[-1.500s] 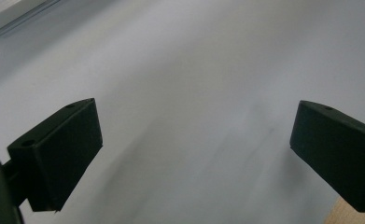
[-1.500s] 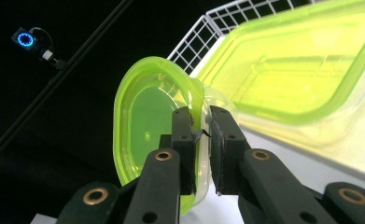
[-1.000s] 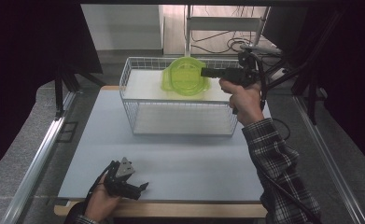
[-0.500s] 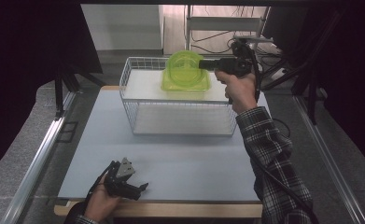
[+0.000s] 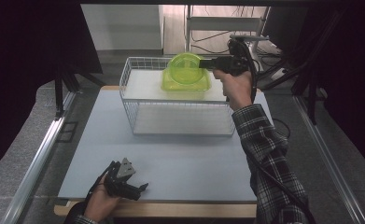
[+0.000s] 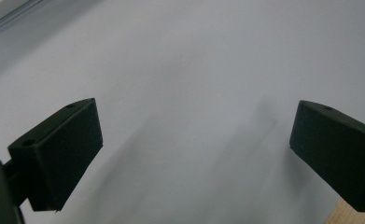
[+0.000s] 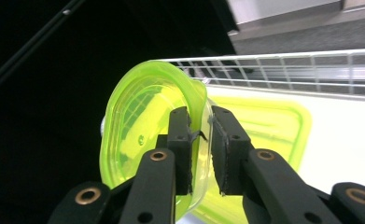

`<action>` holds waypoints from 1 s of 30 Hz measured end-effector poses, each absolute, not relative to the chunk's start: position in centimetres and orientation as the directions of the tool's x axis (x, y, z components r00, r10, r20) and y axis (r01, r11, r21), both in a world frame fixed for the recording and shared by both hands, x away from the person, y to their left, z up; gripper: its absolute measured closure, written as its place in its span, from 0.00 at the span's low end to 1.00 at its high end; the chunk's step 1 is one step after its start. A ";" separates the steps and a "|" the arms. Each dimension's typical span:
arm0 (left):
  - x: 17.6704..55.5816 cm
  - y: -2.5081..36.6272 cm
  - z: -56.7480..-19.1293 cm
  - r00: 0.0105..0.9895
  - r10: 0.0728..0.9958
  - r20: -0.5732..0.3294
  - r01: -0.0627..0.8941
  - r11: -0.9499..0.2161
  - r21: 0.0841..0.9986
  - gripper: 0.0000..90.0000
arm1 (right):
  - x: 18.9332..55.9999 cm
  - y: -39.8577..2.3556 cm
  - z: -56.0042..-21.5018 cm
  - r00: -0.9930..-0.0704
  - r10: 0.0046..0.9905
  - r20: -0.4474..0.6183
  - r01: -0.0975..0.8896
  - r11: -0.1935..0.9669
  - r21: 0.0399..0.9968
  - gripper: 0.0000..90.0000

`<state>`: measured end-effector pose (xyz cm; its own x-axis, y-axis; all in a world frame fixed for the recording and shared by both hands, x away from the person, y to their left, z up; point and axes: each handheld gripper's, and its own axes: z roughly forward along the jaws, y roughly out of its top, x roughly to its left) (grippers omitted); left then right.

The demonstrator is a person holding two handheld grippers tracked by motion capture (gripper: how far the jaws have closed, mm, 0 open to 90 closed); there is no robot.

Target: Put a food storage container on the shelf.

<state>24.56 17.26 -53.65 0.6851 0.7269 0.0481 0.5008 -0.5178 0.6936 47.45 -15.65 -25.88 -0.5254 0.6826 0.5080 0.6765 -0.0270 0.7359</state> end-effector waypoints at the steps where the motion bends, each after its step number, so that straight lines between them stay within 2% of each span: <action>1: 24.6 17.2 -53.7 0.685 0.727 0.049 0.501 -0.519 0.693 0.03 | 47.4 -15.7 -25.9 -0.525 0.683 0.508 0.677 -0.027 0.736 0.86; 9: 24.6 17.2 -53.7 0.689 0.723 0.053 0.499 -0.527 0.688 0.03 | 47.9 -15.7 -26.2 -0.499 0.697 0.516 0.677 -0.059 0.734 0.83; 16: 24.6 17.1 -53.8 0.692 0.719 0.058 0.497 -0.534 0.684 0.03 | 48.1 -15.7 -26.5 -0.491 0.711 0.504 0.671 -0.061 0.739 0.76; 18: 24.6 17.1 -53.8 0.693 0.718 0.058 0.498 -0.535 0.683 0.03 | 48.2 -15.9 -26.6 -0.495 0.709 0.502 0.670 -0.057 0.740 0.70; 22: 24.6 17.1 -53.8 0.693 0.718 0.062 0.497 -0.538 0.680 0.03 | 48.2 -15.9 -26.7 -0.500 0.704 0.503 0.669 -0.055 0.742 0.67; 30: 24.6 17.0 -53.9 0.698 0.713 0.063 0.498 -0.547 0.673 0.03 | 48.3 -15.7 -26.8 -0.499 0.693 0.520 0.677 -0.063 0.733 0.74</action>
<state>24.57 16.95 -53.91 0.6979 0.7134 0.0633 0.4977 -0.5466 0.6734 48.25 -15.67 -26.80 -0.4992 0.6932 0.5199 0.6768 -0.0627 0.7335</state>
